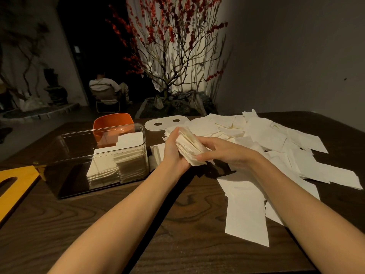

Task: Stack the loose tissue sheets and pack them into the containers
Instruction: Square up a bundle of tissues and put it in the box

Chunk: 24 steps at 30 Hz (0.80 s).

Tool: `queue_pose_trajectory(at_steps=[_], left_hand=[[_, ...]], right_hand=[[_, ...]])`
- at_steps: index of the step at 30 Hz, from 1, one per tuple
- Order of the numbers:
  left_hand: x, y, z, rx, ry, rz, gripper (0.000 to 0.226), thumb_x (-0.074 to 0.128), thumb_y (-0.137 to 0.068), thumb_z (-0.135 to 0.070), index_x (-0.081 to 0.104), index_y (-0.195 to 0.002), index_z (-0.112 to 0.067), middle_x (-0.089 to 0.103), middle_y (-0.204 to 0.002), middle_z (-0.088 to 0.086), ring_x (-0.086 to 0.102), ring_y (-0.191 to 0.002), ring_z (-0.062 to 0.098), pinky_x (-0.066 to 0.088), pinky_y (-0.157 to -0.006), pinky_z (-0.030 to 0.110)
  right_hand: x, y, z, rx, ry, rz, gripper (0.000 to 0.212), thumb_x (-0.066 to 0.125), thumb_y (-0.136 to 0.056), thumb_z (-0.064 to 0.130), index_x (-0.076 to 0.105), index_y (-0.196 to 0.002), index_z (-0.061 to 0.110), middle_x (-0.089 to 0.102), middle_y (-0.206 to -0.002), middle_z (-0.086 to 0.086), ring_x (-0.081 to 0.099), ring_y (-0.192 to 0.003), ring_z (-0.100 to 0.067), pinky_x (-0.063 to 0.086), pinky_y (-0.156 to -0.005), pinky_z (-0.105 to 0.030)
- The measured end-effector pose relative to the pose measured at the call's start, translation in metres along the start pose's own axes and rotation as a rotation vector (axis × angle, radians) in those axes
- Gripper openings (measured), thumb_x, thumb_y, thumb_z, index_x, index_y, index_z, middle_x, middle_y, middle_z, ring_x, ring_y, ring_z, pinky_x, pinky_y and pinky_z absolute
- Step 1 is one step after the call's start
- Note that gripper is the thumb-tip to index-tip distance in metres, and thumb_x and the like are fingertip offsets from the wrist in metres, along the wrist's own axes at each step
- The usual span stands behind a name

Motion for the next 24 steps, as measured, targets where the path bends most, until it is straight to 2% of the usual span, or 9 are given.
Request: queue_pose_trajectory(at_steps=[3, 6, 8, 10, 13, 16, 18, 21, 24], left_hand=[[0.0, 0.002, -0.001, -0.007, 0.063, -0.002, 0.042, 0.048, -0.096, -0.044, 0.042, -0.118, -0.008, 0.056, -0.106, 0.028, 0.054, -0.106, 0.046, 0.037, -0.099, 0.057], [0.001, 0.002, -0.002, -0.004, 0.072, 0.028, 0.041, 0.046, -0.097, -0.04, 0.046, -0.117, -0.005, 0.06, -0.107, 0.027, 0.051, -0.118, 0.045, 0.035, -0.102, 0.058], [0.004, 0.004, -0.003, 0.011, 0.034, 0.044, 0.037, 0.048, -0.097, -0.035, 0.054, -0.108, 0.0, 0.066, -0.099, 0.024, 0.056, -0.109, 0.042, 0.036, -0.102, 0.056], [0.009, 0.009, -0.004, 0.033, -0.021, 0.049, 0.022, 0.048, -0.097, -0.024, 0.056, -0.097, -0.004, 0.069, -0.09, 0.021, 0.059, -0.097, 0.039, 0.039, -0.1, 0.053], [0.007, 0.011, -0.007, 0.063, -0.11, 0.02, 0.008, 0.045, -0.094, -0.01, 0.052, -0.097, -0.01, 0.061, -0.1, 0.019, 0.058, -0.095, 0.035, 0.044, -0.094, 0.052], [0.0, 0.008, -0.005, 0.051, -0.179, -0.035, 0.005, 0.049, -0.091, -0.01, 0.051, -0.095, -0.01, 0.059, -0.093, 0.014, 0.058, -0.089, 0.028, 0.047, -0.092, 0.048], [-0.005, 0.006, -0.004, 0.045, -0.233, -0.081, 0.007, 0.053, -0.09, -0.012, 0.053, -0.096, -0.009, 0.059, -0.087, 0.013, 0.059, -0.083, 0.026, 0.05, -0.086, 0.045], [-0.003, 0.006, -0.001, 0.04, -0.258, -0.085, 0.009, 0.056, -0.094, -0.018, 0.058, -0.096, -0.009, 0.065, -0.088, 0.014, 0.062, -0.084, 0.029, 0.05, -0.082, 0.048], [0.003, 0.007, 0.0, 0.043, -0.229, -0.052, 0.023, 0.058, -0.095, -0.031, 0.06, -0.089, -0.009, 0.072, -0.072, 0.013, 0.064, -0.081, 0.028, 0.05, -0.076, 0.045]], right_hand=[[-0.006, 0.002, -0.004, 0.006, -0.067, -0.029, 0.047, 0.062, -0.083, 0.035, 0.045, -0.127, 0.038, 0.051, -0.126, 0.015, 0.05, -0.115, -0.007, 0.043, -0.096, -0.019], [-0.025, 0.006, -0.011, 0.042, -0.149, -0.207, 0.016, 0.048, -0.099, 0.032, 0.054, -0.114, 0.031, 0.057, -0.118, 0.008, 0.053, -0.108, -0.014, 0.045, -0.101, -0.033], [-0.035, 0.009, -0.014, 0.069, -0.136, -0.299, 0.018, 0.04, -0.102, 0.03, 0.055, -0.11, 0.025, 0.059, -0.112, 0.003, 0.055, -0.099, -0.013, 0.047, -0.096, -0.035], [-0.038, 0.013, -0.015, 0.091, -0.206, -0.333, 0.018, 0.038, -0.103, 0.031, 0.054, -0.107, 0.025, 0.059, -0.105, 0.004, 0.056, -0.094, -0.011, 0.049, -0.088, -0.028], [-0.043, 0.012, -0.021, 0.121, -0.281, -0.414, 0.024, 0.037, -0.103, 0.032, 0.053, -0.118, 0.022, 0.058, -0.117, 0.001, 0.055, -0.103, -0.014, 0.048, -0.094, -0.032], [-0.055, 0.014, -0.019, 0.139, -0.152, -0.603, 0.034, 0.031, -0.104, 0.029, 0.054, -0.121, 0.011, 0.057, -0.12, -0.008, 0.052, -0.103, -0.018, 0.043, -0.092, -0.034], [-0.058, 0.017, -0.011, 0.118, 0.003, -0.683, 0.039, 0.029, -0.105, 0.025, 0.054, -0.125, 0.002, 0.057, -0.125, -0.014, 0.051, -0.11, -0.026, 0.041, -0.094, -0.037], [-0.045, 0.013, 0.009, -0.014, 0.174, -0.634, 0.039, 0.031, -0.105, 0.021, 0.051, -0.134, 0.005, 0.057, -0.131, -0.011, 0.05, -0.121, -0.026, 0.037, -0.094, -0.03], [-0.027, 0.003, 0.013, -0.068, 0.133, -0.52, 0.038, 0.034, -0.104, 0.025, 0.058, -0.128, 0.012, 0.064, -0.12, -0.007, 0.059, -0.109, -0.022, 0.045, -0.089, -0.031]])
Point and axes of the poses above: each hand's wrist, its own y-axis away from the middle knuckle, its own x-axis out of the palm, z = x × y, the point moved 10 cm from there along -y, towards the middle knuckle
